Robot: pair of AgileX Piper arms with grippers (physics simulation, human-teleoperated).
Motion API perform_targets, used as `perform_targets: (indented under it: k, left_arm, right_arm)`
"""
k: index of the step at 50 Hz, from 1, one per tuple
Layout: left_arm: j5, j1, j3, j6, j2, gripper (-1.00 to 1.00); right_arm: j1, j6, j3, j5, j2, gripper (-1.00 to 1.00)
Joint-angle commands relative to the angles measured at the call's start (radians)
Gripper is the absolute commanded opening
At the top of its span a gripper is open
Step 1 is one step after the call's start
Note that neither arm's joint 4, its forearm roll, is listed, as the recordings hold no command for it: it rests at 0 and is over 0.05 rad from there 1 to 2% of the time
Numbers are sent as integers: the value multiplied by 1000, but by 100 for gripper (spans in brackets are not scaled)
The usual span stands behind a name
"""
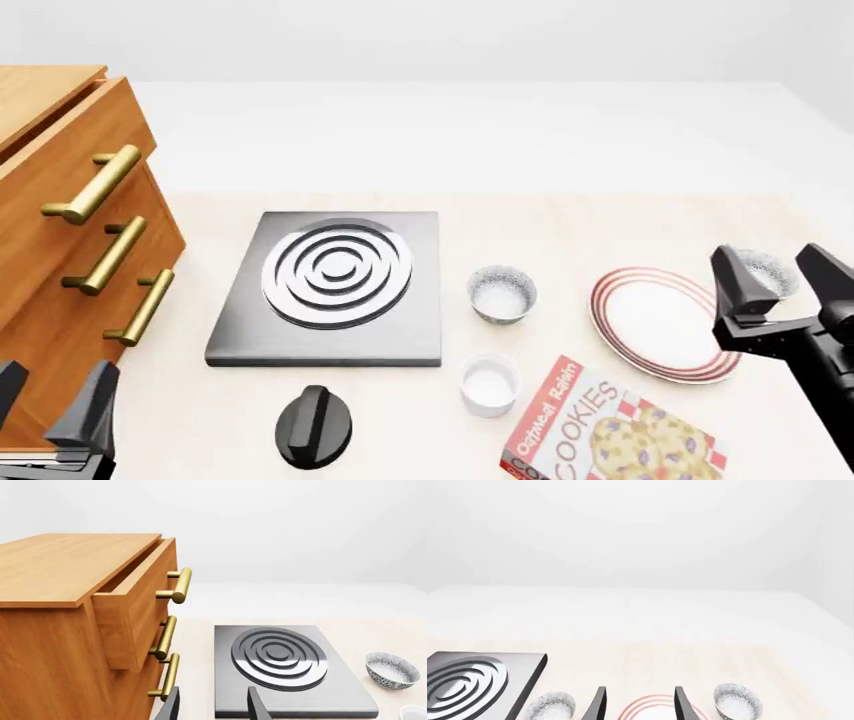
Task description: Pick the akita bowl next to the plate and place it on the plate.
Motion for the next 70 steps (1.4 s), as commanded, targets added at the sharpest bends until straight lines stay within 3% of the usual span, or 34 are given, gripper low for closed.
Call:
perform_targets:
  k: [1, 59, 70]
  left_arm:
    - [0, 0, 0, 0, 0, 100]
    - [0, 0, 0, 0, 0, 100]
    - [0, 0, 0, 0, 0, 100]
  right_arm:
    - [-4, 1, -25, -44, 69, 100]
    - [-82, -24, -134, -246, 422, 100]
    - [-100, -30, -166, -248, 455, 100]
